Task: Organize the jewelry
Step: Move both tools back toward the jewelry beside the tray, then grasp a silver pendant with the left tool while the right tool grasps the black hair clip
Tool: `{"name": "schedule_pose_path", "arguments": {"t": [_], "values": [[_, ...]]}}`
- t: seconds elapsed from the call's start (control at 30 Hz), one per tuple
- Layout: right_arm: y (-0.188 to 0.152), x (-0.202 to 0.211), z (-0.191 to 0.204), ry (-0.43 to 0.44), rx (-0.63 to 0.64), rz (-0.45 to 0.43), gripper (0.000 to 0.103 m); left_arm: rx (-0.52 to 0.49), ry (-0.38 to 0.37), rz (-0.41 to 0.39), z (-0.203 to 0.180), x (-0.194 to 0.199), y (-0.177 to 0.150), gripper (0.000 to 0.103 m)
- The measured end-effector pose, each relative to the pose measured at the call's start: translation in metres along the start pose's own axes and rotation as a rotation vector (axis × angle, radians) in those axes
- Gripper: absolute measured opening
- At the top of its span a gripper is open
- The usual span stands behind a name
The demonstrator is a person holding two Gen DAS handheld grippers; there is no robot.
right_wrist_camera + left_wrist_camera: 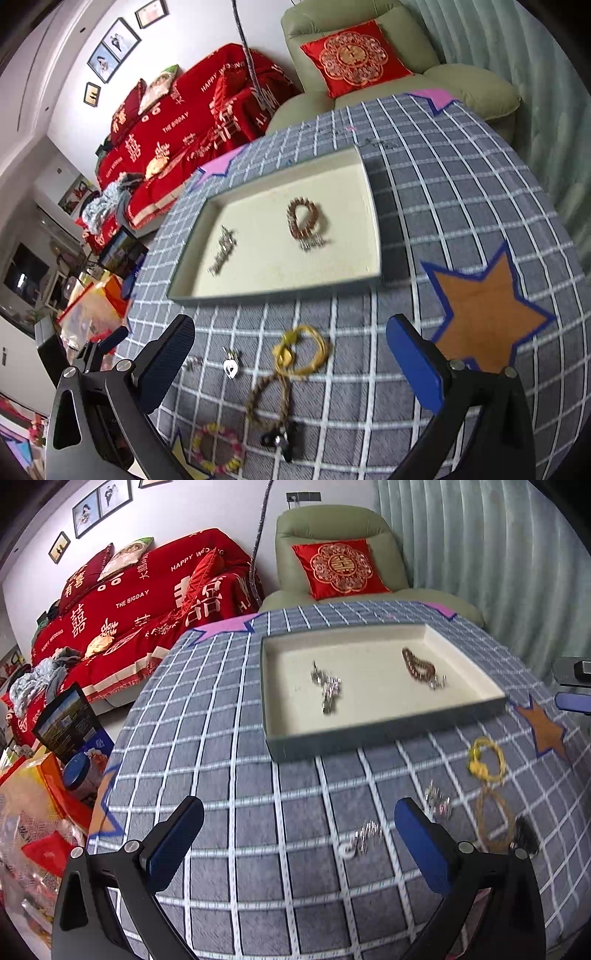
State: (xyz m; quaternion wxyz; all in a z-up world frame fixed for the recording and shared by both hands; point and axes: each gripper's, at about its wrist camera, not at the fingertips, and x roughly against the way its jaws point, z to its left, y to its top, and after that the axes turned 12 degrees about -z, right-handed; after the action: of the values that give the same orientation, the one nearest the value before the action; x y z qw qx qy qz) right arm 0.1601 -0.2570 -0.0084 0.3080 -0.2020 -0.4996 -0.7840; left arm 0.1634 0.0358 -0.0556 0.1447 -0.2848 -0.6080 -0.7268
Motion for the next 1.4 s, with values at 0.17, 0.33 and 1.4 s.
{"name": "schedule_pose_path", "arguments": {"t": [0.17, 0.33, 1.4], "values": [[-0.017, -0.002, -0.009, -0.038, 0.002, 0.036, 0.103, -0.006, -0.004, 0.014, -0.003, 0.000, -0.013, 0.103], [-0.034, -0.005, -0.012, -0.074, 0.025, 0.071, 0.103, -0.003, -0.002, 0.026, -0.005, -0.003, -0.019, 0.103], [-0.110, -0.010, 0.034, -0.151, 0.306, 0.165, 0.062, -0.069, -0.094, 0.071, -0.028, -0.019, -0.028, 0.069]]}}
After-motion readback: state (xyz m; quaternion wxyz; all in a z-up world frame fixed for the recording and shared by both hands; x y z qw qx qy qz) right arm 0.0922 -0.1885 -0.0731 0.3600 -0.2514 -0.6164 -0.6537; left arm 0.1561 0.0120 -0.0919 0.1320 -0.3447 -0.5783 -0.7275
